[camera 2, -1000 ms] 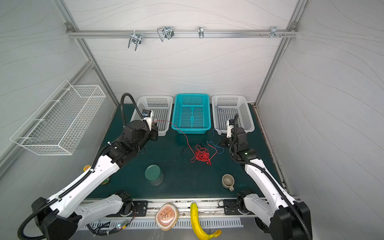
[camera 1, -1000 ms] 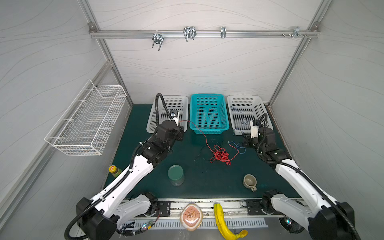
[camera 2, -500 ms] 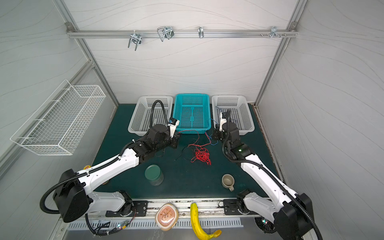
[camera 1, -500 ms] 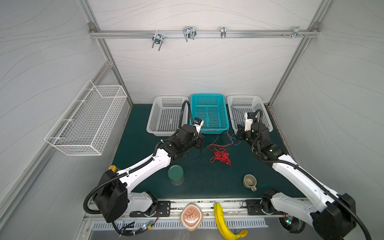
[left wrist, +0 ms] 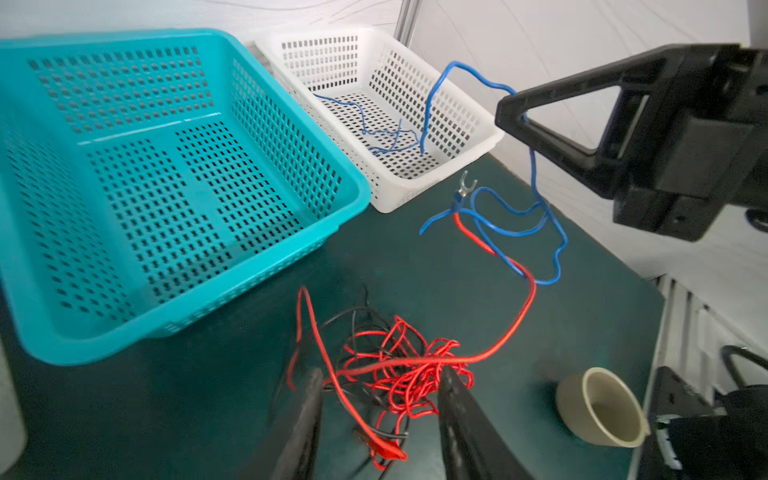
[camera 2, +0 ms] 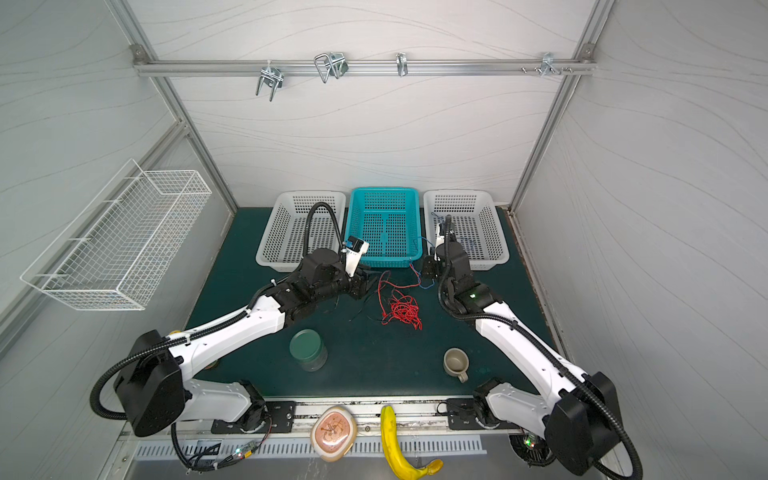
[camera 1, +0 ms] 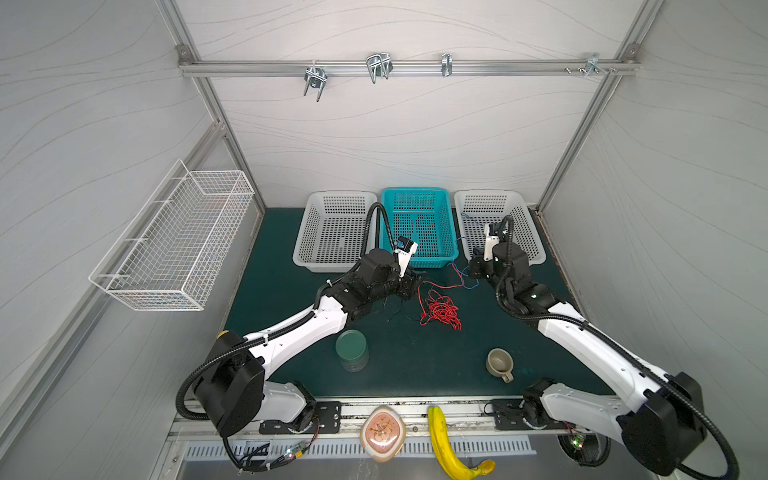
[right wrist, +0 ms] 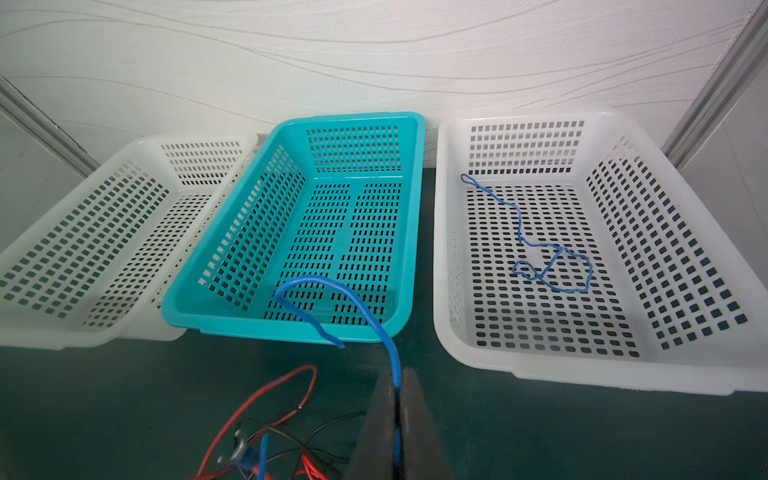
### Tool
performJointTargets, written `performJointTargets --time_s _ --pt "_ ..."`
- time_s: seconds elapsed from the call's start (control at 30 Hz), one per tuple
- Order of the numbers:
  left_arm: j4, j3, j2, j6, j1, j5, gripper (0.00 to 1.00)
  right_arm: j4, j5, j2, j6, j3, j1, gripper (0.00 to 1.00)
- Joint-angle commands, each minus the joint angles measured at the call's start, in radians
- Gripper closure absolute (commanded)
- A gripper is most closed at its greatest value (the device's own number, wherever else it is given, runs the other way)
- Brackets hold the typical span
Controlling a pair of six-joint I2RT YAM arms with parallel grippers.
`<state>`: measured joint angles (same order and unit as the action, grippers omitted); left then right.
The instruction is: Untangle the cables
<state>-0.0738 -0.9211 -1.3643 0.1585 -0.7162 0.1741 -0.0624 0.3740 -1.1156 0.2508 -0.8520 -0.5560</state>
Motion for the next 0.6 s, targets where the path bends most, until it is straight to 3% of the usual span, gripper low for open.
performJointTargets --time_s 0.0,0.27,0.57 --pt "-0.085 -0.004 -0.033 -0.010 -0.014 0.073 0.48 -0.014 0.001 0.004 -0.006 -0.036 -0.008 1.00" --pt "-0.165 0.005 -0.095 -0.079 -0.055 0.062 0.42 -0.047 -0.065 -0.007 -0.002 -0.072 -0.008 1.00" --pt "-0.227 -0.001 -0.143 -0.210 -0.115 0.052 0.41 -0.082 -0.111 -0.042 -0.002 -0.110 -0.008 1.00"
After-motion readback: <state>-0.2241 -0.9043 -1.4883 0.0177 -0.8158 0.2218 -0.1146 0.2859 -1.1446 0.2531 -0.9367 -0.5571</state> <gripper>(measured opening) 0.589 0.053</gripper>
